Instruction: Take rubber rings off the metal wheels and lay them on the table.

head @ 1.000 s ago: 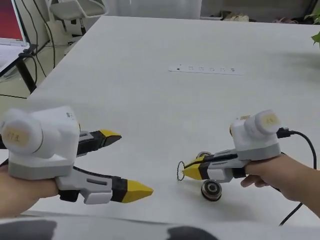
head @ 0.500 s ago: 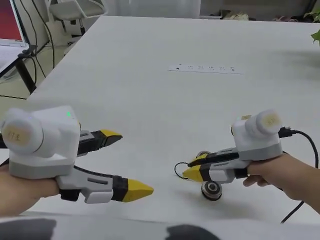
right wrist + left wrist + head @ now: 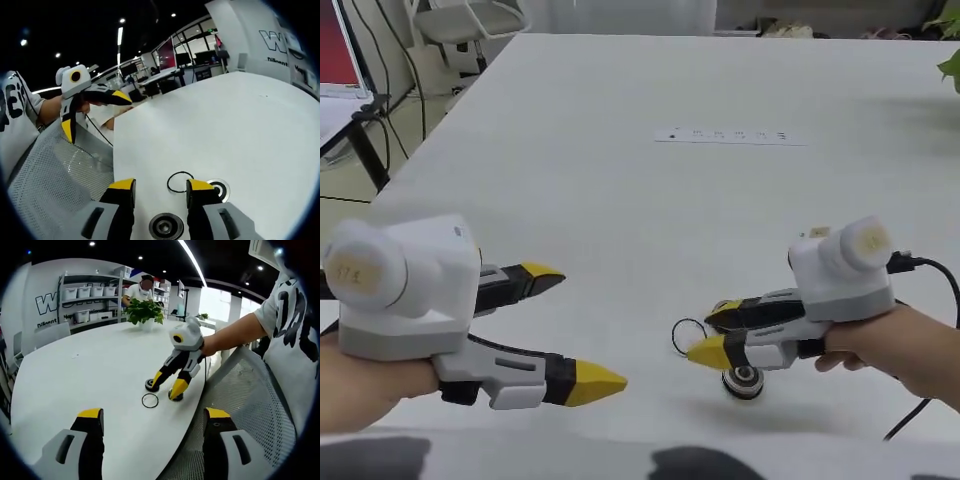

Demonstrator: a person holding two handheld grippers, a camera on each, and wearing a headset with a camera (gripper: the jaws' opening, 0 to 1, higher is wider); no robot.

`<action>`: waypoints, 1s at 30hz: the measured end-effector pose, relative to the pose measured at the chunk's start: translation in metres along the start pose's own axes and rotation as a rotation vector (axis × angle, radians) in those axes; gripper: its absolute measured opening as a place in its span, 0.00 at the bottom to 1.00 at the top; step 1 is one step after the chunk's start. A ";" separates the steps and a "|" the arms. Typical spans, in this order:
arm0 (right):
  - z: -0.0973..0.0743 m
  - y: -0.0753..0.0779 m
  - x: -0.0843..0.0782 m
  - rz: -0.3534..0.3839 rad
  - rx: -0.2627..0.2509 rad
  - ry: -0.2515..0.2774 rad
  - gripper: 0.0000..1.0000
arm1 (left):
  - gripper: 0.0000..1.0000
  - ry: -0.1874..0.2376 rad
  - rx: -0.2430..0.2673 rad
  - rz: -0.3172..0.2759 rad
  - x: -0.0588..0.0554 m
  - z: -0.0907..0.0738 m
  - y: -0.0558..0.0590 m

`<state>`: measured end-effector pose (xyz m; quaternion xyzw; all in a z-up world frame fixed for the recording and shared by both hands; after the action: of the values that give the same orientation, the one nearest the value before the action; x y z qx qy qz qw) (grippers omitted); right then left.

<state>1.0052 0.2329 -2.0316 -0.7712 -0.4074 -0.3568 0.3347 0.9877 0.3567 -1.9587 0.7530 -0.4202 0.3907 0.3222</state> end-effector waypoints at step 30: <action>-0.039 -0.007 -0.014 -0.027 -0.037 0.048 0.46 | 0.72 -0.015 -0.043 0.023 0.006 0.019 0.003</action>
<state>0.9824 0.1992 -2.0217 -0.7629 -0.4029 -0.3872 0.3251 0.9929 0.3380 -1.9621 0.7438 -0.4395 0.3797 0.3307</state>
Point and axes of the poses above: the centre of the closed fingertips' face, and the gripper's own axes: z roughly forward along the fingers, y roughly to its right, x roughly out of its top, the point moved 2 cm from there along -z, roughly backward along the fingers, and after that the axes turned 6 degrees about -z, right-handed, at the moved point
